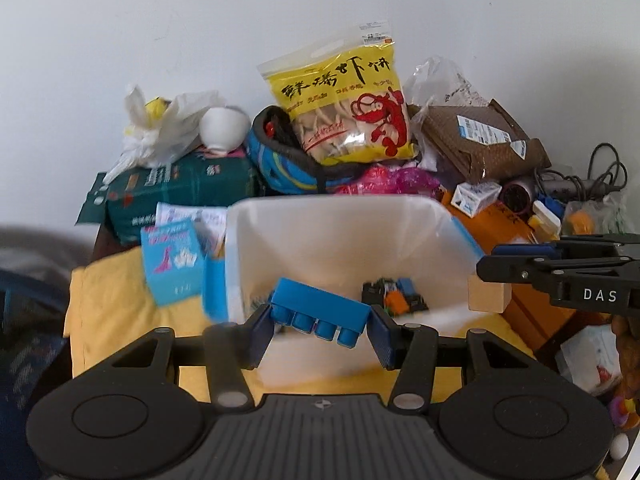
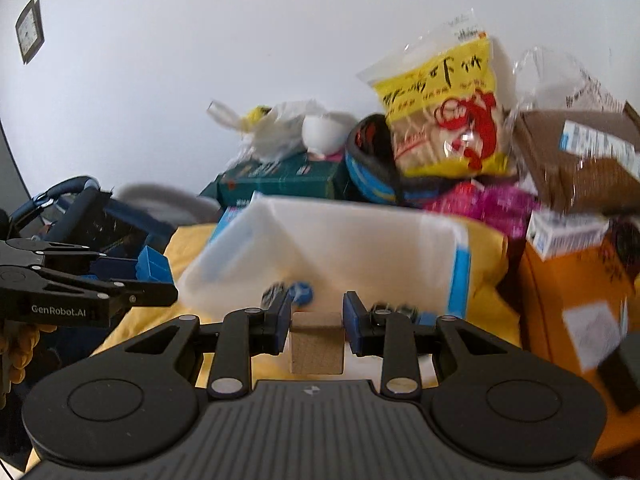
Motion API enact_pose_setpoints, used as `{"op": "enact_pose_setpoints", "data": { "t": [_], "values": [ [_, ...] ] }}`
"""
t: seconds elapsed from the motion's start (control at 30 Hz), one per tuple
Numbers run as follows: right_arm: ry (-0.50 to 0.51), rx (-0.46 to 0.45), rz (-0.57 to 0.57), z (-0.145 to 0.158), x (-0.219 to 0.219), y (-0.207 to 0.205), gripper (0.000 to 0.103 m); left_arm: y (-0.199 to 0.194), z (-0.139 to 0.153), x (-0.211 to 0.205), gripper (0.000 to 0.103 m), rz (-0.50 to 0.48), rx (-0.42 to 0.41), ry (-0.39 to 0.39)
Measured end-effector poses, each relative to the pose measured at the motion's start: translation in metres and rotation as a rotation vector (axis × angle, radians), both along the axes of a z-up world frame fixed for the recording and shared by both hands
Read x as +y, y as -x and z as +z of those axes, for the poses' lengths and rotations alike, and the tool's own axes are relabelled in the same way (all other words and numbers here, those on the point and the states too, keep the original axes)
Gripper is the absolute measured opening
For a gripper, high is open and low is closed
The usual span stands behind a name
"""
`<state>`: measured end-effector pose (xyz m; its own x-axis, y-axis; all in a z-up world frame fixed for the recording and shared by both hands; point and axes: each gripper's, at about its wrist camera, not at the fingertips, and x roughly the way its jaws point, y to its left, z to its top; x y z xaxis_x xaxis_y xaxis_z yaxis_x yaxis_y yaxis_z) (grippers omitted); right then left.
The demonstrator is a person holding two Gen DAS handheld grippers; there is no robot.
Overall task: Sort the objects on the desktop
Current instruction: 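Carry the blue brick and brown cube into the white bin and release, then grasp the last black car with the left tool while the right tool grasps the square green brick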
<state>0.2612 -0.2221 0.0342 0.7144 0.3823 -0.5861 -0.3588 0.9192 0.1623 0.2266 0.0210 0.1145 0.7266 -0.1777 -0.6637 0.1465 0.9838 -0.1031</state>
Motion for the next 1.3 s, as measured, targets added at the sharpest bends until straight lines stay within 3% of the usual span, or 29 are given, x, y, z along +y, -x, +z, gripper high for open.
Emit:
{"op": "enact_pose_setpoints", "data": {
  "t": [0.4,0.5,0.53,0.73,0.9,1.0,1.1,1.23,1.3],
  "values": [
    [0.009,0.081,-0.061,0.013,-0.002,-0.062,0.032,-0.069,0.016,-0.014,0.055,-0.009,0.076,-0.045],
    [0.022,0.103,-0.081,0.011,-0.004,-0.073,0.037,-0.077,0.018,-0.017,0.062,0.005,0.083,-0.074],
    [0.021,0.104,-0.090,0.009,-0.006,-0.075,0.041,-0.078,0.018,-0.018,0.067,0.018,0.078,-0.087],
    [0.023,0.101,-0.081,0.001,-0.014,-0.061,0.043,-0.056,0.004,-0.013,0.068,0.018,0.060,-0.100],
    [0.007,0.076,-0.015,-0.020,-0.015,-0.005,0.043,0.006,-0.030,-0.018,0.068,-0.015,0.053,-0.046],
    [0.033,0.100,0.018,-0.056,-0.010,0.035,0.045,0.036,-0.072,-0.030,0.068,-0.031,0.118,-0.031],
    [0.091,0.185,0.036,-0.097,-0.004,0.051,0.045,0.039,-0.115,-0.045,0.068,-0.055,0.210,-0.050],
    [0.143,0.247,0.033,-0.130,-0.006,0.058,0.046,0.021,-0.150,-0.058,0.067,-0.054,0.215,-0.104],
    [0.148,0.260,0.032,-0.135,-0.009,0.057,0.049,0.010,-0.157,-0.059,0.065,-0.024,0.222,-0.089]
  ]
}}
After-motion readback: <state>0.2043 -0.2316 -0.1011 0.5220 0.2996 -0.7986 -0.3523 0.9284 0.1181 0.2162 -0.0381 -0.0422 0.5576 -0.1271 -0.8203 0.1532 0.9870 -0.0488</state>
